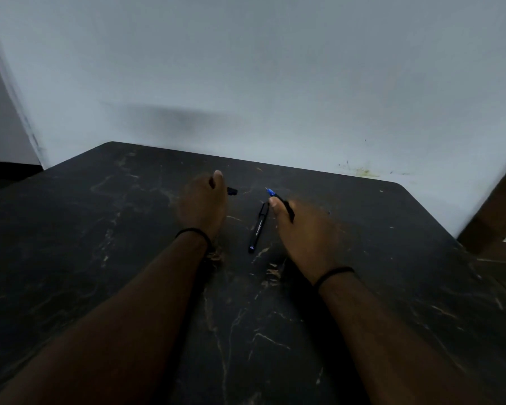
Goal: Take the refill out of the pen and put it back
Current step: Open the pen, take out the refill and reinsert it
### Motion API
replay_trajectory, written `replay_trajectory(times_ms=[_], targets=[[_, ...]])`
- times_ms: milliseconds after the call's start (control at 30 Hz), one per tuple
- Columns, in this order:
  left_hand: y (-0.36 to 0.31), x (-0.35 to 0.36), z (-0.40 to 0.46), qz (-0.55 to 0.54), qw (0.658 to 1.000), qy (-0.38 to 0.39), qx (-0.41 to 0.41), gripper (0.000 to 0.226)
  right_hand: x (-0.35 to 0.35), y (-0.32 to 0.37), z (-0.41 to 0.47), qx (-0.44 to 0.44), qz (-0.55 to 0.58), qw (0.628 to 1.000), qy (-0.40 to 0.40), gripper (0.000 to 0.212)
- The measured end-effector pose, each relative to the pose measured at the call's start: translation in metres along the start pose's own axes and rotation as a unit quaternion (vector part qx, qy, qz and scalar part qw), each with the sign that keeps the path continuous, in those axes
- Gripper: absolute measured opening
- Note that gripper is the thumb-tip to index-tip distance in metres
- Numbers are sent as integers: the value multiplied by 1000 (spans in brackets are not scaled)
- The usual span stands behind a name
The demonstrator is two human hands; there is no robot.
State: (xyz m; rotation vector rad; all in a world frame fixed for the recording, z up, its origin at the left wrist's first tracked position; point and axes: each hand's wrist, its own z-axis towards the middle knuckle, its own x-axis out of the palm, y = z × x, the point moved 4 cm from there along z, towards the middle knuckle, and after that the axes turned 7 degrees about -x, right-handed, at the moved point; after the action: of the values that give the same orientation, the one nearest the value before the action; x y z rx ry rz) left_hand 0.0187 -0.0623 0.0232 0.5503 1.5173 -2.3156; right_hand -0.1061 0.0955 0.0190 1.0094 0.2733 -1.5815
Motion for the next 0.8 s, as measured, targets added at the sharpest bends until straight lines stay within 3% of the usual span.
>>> replay_trajectory(times_ms=[100,267,433,533,633,700,800], targets=[[9,2,2,127,990,51,-15,43,-1,-3,0,15,9,1000,8,54],[9,5,3,321,945,55,37,49,-1,-4,-1,16,15,1000,20,52],[22,11,10,366,928,72,-3,58,2,-2,0,14,15,1000,7,45],[15,5,7,295,955,13,-8,56,2,-2,0,7,36,999,-22,34],[1,-1,0,77,996,-39,28,33,0,0,-1,4,83,993,-79,16],[-9,6,-6,-58,997,4,57,30,-1,0,-1,10,133,985,-108,13],[-21,18,-16,-196,971,113,80,34,2,-2,0,5,169,980,-106,7]])
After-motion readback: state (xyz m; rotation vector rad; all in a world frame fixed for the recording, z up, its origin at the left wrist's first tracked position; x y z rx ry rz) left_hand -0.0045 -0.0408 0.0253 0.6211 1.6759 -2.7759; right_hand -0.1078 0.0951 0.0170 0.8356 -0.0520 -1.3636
